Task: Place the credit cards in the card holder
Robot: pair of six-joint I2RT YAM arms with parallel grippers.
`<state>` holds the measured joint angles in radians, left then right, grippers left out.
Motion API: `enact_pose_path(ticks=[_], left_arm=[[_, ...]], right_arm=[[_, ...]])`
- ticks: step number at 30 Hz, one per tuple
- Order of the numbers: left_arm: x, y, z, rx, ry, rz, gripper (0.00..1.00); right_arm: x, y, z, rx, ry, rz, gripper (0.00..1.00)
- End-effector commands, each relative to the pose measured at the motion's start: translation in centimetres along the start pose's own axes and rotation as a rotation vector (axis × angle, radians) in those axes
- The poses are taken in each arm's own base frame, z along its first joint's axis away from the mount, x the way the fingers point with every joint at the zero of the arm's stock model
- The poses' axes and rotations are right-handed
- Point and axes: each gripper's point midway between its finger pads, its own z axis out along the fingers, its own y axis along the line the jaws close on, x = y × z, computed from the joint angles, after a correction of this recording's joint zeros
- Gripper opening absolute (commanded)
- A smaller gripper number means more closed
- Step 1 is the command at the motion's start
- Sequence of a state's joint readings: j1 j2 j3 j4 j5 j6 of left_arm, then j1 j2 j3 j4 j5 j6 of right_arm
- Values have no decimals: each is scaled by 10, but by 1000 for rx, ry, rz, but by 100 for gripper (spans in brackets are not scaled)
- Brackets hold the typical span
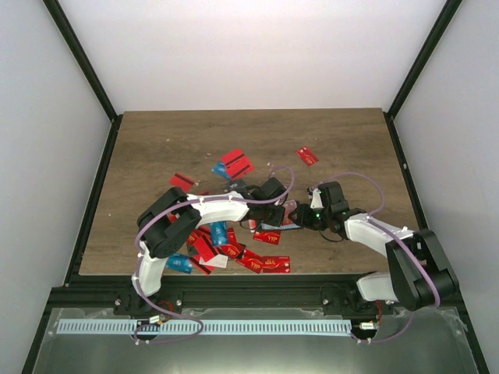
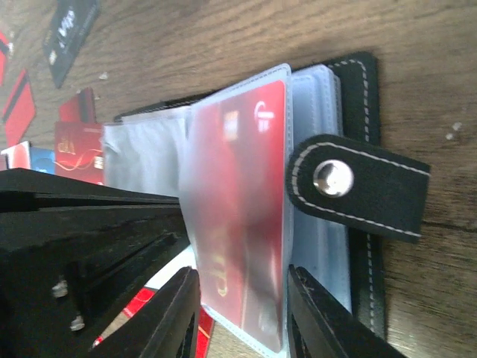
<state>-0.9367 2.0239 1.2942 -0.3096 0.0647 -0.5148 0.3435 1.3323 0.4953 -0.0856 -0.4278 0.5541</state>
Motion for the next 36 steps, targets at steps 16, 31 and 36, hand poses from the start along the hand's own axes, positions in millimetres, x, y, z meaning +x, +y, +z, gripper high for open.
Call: enact_pose_path(ticks=[16, 31, 36], left_arm=[[-9, -2, -9, -9, -53, -23, 4], [-20, 2, -72, 21, -163, -89, 4], [-3, 23, -100, -19, -198, -122, 6]], right_arm=[[-19, 50, -10, -190, -8, -71, 34], [-14, 82, 6, -202, 35, -106, 34], [-8, 114, 20, -253, 94, -167, 33]])
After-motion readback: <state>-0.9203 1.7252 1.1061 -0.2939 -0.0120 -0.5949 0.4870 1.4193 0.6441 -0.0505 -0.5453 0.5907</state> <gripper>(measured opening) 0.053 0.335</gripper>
